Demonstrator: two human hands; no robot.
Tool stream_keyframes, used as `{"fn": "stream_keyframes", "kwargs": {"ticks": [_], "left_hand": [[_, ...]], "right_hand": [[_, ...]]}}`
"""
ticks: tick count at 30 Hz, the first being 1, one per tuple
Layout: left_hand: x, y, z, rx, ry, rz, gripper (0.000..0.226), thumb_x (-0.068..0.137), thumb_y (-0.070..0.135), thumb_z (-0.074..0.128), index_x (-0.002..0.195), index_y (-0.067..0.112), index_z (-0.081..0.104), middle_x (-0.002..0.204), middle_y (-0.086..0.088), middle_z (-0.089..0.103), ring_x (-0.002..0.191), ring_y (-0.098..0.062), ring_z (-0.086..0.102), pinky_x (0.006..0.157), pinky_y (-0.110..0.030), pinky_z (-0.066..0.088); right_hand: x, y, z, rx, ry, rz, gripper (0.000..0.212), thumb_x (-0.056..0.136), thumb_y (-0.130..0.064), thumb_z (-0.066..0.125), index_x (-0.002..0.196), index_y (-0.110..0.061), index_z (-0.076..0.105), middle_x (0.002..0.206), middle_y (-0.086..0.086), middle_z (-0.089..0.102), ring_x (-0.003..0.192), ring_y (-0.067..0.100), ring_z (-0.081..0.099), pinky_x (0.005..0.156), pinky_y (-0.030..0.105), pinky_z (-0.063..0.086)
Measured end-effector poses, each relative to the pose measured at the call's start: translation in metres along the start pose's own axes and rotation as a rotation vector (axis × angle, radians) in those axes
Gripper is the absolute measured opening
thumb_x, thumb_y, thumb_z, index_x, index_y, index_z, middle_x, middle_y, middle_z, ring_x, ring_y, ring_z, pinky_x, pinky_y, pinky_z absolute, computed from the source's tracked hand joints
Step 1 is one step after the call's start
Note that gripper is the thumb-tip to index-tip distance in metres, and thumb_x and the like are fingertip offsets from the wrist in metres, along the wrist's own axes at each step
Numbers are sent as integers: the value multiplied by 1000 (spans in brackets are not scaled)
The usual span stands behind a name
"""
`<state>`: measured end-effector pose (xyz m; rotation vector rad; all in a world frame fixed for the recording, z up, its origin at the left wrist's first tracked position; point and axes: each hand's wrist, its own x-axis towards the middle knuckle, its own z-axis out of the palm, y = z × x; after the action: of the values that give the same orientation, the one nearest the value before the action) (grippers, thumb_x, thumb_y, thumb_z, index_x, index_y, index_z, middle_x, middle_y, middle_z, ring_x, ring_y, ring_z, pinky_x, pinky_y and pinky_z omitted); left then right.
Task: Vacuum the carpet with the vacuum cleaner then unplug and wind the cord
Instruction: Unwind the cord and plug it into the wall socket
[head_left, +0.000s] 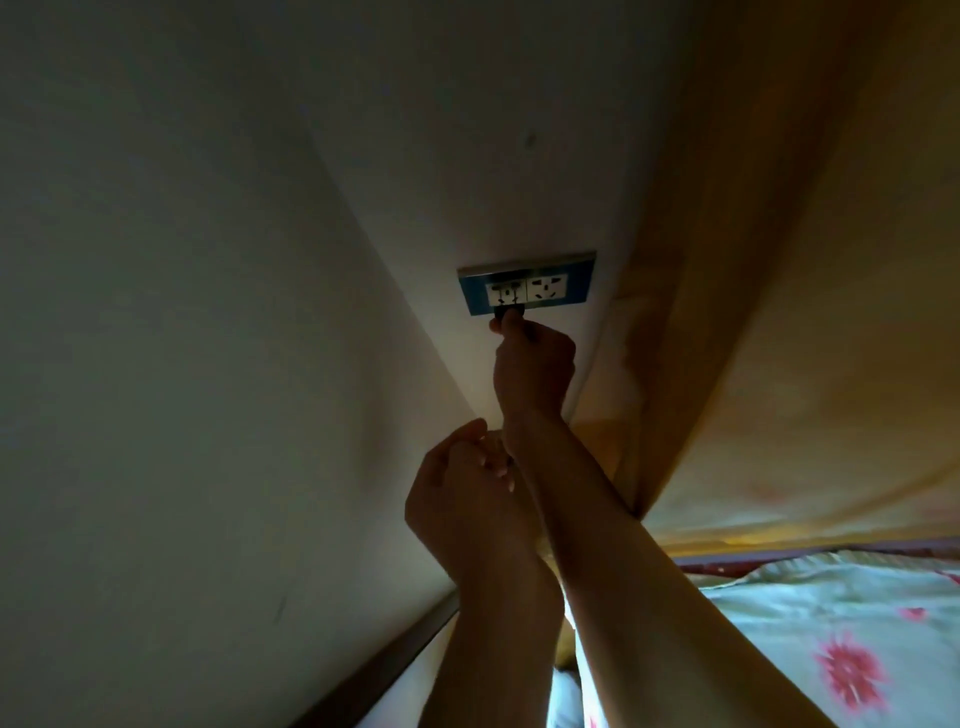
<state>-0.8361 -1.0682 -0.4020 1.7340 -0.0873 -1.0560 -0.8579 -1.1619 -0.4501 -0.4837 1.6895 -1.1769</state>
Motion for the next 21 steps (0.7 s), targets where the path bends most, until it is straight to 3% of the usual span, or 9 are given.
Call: {"fn": "stream_keyframes", "kwargs": {"ticks": [1,4,5,9,13,18,21], "left_hand": [[-1,-1,-1,10,8,-6,29,86,-4,50,72,10,70,46,5,62,41,-5,55,48,-22,47],[1,-2,0,12,4,-65,31,82,4,55,55,13,67,45,-2,57,40,-14,49,47,-25,40],[2,-4,0,22,4,-89,33,81,10,56,49,14,65,46,-4,54,43,-17,46,49,-27,38],[8,-8,2,106,31,-113,35,79,17,55,46,12,46,50,-9,39,50,-22,33,54,-32,30],[8,-7,2,241,13,-5,39,88,16,54,50,10,46,56,-14,39,55,-25,36,57,-34,31],[8,-5,5,285,-4,68,45,85,18,56,44,13,41,54,-14,36,53,-25,33,58,-36,31],[9,-4,4,295,-6,77,39,86,17,55,50,9,44,57,-16,39,55,-25,34,58,-36,31]], "right_hand": [[1,3,2,8,-4,-3,27,101,-23,50,97,-9,72,77,-4,62,71,7,56,81,31,51],[0,7,6,-19,1,-57,29,102,-21,49,93,-7,73,67,-10,57,61,0,53,60,6,41],[0,8,7,-32,18,-90,29,101,-19,49,90,-8,73,65,-11,56,60,-1,53,57,5,40],[1,7,9,-2,51,-88,26,100,-18,51,81,-16,68,65,-11,58,62,2,55,63,18,43],[-2,7,10,-7,94,-115,31,100,-16,49,73,-22,62,62,-14,55,58,0,53,58,14,40],[-2,-3,11,-26,106,-94,29,99,-13,50,74,-16,64,60,-11,55,51,-4,53,50,2,39],[0,-10,11,-47,123,-35,29,100,-16,50,76,-11,65,59,-9,53,52,0,50,47,7,36]]}}
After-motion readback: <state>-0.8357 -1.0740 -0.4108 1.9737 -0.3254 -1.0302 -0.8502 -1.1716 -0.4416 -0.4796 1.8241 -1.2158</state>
